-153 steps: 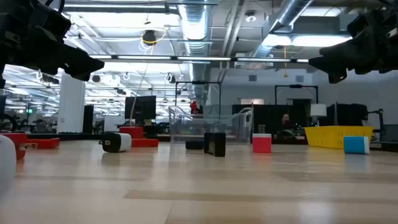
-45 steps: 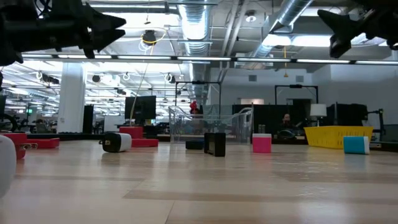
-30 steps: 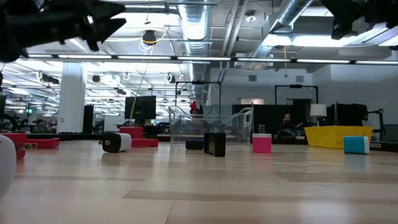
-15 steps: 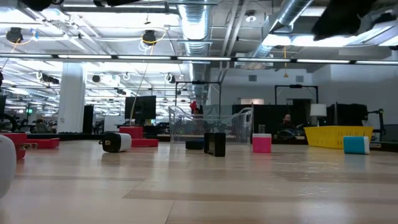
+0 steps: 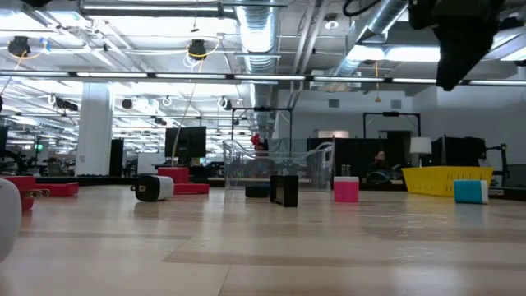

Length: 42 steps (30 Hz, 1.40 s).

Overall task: Pick & Place Office items
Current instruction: Put the top blue charger adapter into the transparent bin

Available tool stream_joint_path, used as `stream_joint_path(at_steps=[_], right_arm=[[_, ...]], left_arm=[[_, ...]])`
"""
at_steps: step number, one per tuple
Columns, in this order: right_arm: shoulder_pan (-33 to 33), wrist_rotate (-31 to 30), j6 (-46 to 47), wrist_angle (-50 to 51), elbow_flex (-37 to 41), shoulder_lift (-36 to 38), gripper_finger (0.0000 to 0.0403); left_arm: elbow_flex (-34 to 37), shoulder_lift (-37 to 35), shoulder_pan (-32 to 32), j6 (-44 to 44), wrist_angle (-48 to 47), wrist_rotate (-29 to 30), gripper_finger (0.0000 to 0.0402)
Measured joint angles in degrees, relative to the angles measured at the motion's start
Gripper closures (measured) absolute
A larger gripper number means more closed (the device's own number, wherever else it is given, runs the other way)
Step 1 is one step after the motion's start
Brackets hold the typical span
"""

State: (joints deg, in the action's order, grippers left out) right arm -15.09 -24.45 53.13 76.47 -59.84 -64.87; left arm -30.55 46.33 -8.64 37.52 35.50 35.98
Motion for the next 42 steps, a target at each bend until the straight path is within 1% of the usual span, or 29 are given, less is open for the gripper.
stream_joint_path(at_steps=[2,4,7,11,13,16,20,27,32,38,42], right_arm=[[-0.92,-0.43,0.92,-2.25,2.74,1.87,0.0122],[-1.49,-0.68,0.93,-6.66,6.26,3.82,0.0118],[-1.63,-0.02,0.26,-13.50,11.79,5.30,0.0117],[0.61,4.18,-0.40,-14.27,18.21,2.86,0.0117],[2.09,6.44,-0.40,-14.18,20.09,0.99,0.0117],[3.35,7.90,-1.11,-16.74,20.79,-1.53,0.0117],[3.32,8.58,-2.29,-19.74,20.77,-4.22,0.0117],[5.10,8.95,-5.18,-20.37,20.77,-6.86,0.0117],[7.45,8.36,-8.13,-20.49,20.77,-7.24,0.0117],[11.02,8.38,-12.80,-20.65,20.77,-7.22,0.0117],[13.39,9.65,-15.19,-20.61,20.77,-7.22,0.0117]], left_arm=[[0.00,-0.83,-3.05,1.36,-0.59,-5.69,0.0088],[0.00,-1.53,-6.13,3.20,-0.54,-9.02,0.0078],[-0.10,-2.12,-10.41,5.31,-0.42,-9.92,0.0073],[-0.75,-2.12,-14.61,5.68,-0.18,-9.71,0.0075],[-0.89,-2.08,-16.48,5.71,-0.02,-9.45,0.0074],[-0.90,-2.06,-18.97,5.71,0.08,-9.34,0.0068],[-0.90,-2.00,-22.21,5.51,0.08,-9.03,0.0060],[-0.98,-0.19,-27.81,6.39,2.78,-9.29,0.0052],[-0.98,0.34,-29.18,6.86,3.44,-9.30,0.0052],[-1.01,0.32,-29.23,6.86,3.38,-9.02,0.0053],[-1.01,0.34,-29.23,6.78,3.33,-9.02,0.0052]])
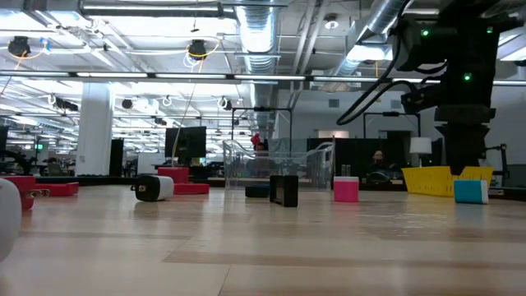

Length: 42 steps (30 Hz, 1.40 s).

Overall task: Pick & Place Office items
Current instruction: Put the top blue charger adapter into the transparent bin

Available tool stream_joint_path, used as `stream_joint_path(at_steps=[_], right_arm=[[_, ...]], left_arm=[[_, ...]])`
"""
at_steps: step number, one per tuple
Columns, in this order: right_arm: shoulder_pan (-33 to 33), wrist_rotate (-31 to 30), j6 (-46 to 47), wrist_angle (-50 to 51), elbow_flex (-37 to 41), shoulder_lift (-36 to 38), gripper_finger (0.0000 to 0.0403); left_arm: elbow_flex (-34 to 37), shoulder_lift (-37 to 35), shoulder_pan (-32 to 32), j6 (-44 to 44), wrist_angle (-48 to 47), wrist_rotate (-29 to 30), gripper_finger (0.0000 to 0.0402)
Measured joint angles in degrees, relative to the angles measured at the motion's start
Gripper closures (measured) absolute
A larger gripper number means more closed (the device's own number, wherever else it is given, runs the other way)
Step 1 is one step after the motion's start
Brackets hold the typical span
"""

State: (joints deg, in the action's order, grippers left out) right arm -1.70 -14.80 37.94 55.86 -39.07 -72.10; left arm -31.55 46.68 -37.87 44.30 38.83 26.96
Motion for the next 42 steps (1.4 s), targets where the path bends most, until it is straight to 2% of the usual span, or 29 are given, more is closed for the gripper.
stream_joint_path(at_steps=[17,23,31,42], right_arm=[[-0.47,5.96,-0.01,-0.02,0.04,-0.11,0.0117],[-0.38,7.45,-0.44,-1.35,2.61,-3.02,0.0117],[-1.00,7.50,-0.48,-8.33,6.41,-3.53,0.0117],[1.27,7.85,-3.09,-10.35,7.85,-3.37,0.0117]], left_arm=[[0.00,0.00,0.00,-1.23,-0.22,0.46,0.0052],[0.00,0.00,0.00,-1.25,-0.23,0.46,0.0054],[-0.02,0.00,0.00,-1.22,-0.20,0.44,0.0053],[-0.02,0.00,0.00,-1.25,-0.20,0.42,0.0053]])
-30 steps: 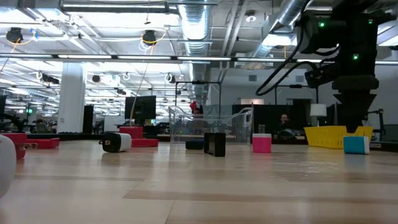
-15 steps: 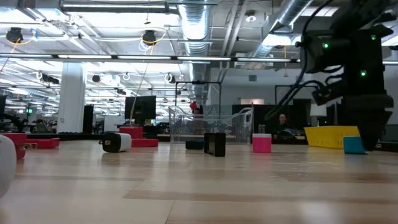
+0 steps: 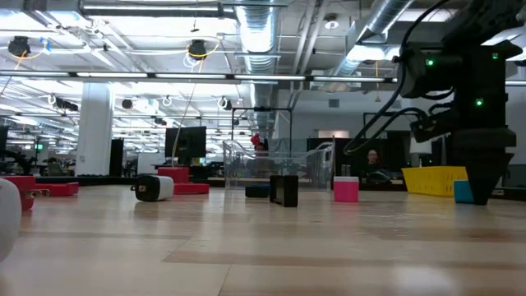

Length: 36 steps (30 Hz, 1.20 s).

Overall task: Pick & Place Office items
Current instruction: Put the top blue charger adapter into the transparent bin

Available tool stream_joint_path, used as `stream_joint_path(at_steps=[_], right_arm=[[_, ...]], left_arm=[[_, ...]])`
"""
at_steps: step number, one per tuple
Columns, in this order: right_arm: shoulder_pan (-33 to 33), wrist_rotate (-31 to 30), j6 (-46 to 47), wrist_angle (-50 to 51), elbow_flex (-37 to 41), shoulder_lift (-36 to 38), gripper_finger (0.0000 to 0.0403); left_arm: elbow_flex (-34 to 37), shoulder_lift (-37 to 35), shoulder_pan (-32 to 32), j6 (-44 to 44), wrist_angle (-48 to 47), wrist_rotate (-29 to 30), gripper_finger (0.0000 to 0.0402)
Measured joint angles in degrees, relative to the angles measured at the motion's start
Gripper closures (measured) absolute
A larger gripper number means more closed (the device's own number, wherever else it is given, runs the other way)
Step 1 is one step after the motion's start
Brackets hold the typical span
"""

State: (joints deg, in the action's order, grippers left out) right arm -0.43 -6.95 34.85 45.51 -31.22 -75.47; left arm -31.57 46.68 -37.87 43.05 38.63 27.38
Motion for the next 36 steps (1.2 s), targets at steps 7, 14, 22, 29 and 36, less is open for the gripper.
stream_joint_path(at_steps=[7,14,22,29,36], right_arm=[[1.27,0.09,-0.59,-0.21,0.06,-0.06,0.0117],[1.25,-0.54,-0.56,-0.49,0.07,-0.11,0.0139],[1.25,-2.07,-0.65,-1.33,0.07,-0.17,0.0243],[1.23,-3.01,-1.58,-1.37,0.05,-0.13,0.0266],[-1.58,-3.84,-0.65,-1.91,-3.96,-0.30,0.0266]], left_arm=[[0.00,0.00,0.00,0.00,0.00,0.00,0.0053],[0.00,0.00,0.00,-0.02,0.00,0.00,0.0053],[0.00,0.00,0.00,-0.24,0.01,0.00,0.0053],[0.00,0.00,0.00,-0.44,0.02,-0.02,0.0053],[0.00,-0.02,0.00,-0.46,-0.06,0.00,0.0053]])
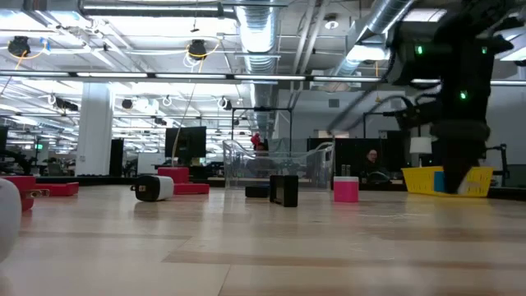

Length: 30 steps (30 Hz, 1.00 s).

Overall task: Pick & Place Office items
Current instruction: Put the top blue charger adapter into the transparent bin

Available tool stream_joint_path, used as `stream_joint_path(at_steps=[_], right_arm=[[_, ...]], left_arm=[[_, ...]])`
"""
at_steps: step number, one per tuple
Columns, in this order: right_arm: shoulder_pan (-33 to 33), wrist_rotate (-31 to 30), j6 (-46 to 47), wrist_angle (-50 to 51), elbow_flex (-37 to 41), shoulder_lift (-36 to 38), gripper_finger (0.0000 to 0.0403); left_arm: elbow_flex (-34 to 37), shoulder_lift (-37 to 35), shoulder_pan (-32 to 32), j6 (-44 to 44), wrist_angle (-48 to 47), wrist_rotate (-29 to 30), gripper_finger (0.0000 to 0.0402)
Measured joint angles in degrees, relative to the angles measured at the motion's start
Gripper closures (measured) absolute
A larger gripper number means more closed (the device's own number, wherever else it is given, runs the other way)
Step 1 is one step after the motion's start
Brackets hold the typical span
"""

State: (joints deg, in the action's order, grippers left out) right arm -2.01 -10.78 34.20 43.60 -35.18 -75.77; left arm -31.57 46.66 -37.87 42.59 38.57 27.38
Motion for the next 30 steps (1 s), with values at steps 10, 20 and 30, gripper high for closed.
stream_joint_path(at_steps=[10,20,30], right_arm=[[-7.52,-5.78,-0.32,-8.84,-11.94,0.07,0.0266],[-2.00,-10.05,-16.24,-30.96,-17.17,-0.48,0.0266],[17.46,3.72,-24.23,-42.61,-19.34,-3.36,0.0266]], left_arm=[[0.00,-0.16,0.03,-0.42,-4.26,22.16,0.0053],[0.00,-0.16,7.70,-9.82,-12.06,28.16,0.0053],[0.00,0.00,22.78,-23.09,-18.31,2.56,0.0053]])
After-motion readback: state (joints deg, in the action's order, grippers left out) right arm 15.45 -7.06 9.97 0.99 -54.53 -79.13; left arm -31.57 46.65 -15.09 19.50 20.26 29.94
